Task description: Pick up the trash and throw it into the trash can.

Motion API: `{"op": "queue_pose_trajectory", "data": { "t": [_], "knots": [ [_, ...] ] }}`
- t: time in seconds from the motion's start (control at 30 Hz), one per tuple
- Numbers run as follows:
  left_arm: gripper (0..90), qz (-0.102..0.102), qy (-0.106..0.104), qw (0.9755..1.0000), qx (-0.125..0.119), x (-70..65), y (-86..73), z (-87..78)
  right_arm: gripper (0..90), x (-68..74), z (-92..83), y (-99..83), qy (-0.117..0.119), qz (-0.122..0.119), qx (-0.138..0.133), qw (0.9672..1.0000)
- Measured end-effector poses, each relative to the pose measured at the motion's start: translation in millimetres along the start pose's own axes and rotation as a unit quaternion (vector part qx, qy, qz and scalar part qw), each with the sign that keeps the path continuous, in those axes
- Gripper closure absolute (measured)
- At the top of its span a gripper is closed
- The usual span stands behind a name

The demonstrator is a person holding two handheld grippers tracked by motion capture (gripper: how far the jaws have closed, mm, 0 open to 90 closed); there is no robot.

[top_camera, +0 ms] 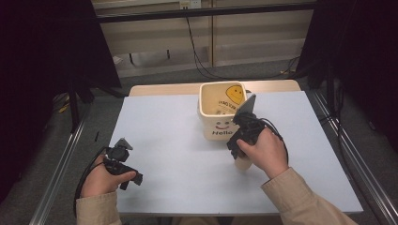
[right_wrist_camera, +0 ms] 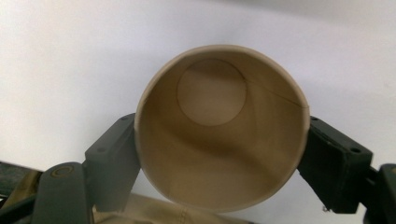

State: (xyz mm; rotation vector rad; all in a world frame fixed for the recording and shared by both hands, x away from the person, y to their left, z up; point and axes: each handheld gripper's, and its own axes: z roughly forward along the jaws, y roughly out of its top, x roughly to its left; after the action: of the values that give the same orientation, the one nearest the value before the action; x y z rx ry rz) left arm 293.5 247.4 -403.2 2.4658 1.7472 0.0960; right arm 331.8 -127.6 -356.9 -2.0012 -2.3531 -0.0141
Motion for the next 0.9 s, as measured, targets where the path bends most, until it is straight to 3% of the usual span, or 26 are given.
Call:
{"op": "queue_pose_trajectory", "data": {
  "t": [0.17,0.27,0.53,0.9],
  "knots": [
    [6.0,0.008,0.000,1.0000,0.000,1.6,-0.3,-1.1,21.0,-5.3,-27.8,5.9,0.001,-0.002,-0.009,1.0000],
    [6.0,0.001,-0.002,1.0000,-0.002,0.9,-0.7,-0.6,21.1,-6.6,-35.7,7.3,0.009,0.004,-0.008,0.9999],
    [6.0,0.000,-0.004,1.0000,0.000,1.4,-0.8,-1.6,21.3,-16.2,-77.0,12.9,0.008,0.004,-0.013,0.9999],
    [5.9,0.003,-0.004,1.0000,0.003,1.9,-0.8,-1.4,21.4,-27.5,-117.6,23.6,0.002,0.010,-0.018,0.9998]
  ]
}}
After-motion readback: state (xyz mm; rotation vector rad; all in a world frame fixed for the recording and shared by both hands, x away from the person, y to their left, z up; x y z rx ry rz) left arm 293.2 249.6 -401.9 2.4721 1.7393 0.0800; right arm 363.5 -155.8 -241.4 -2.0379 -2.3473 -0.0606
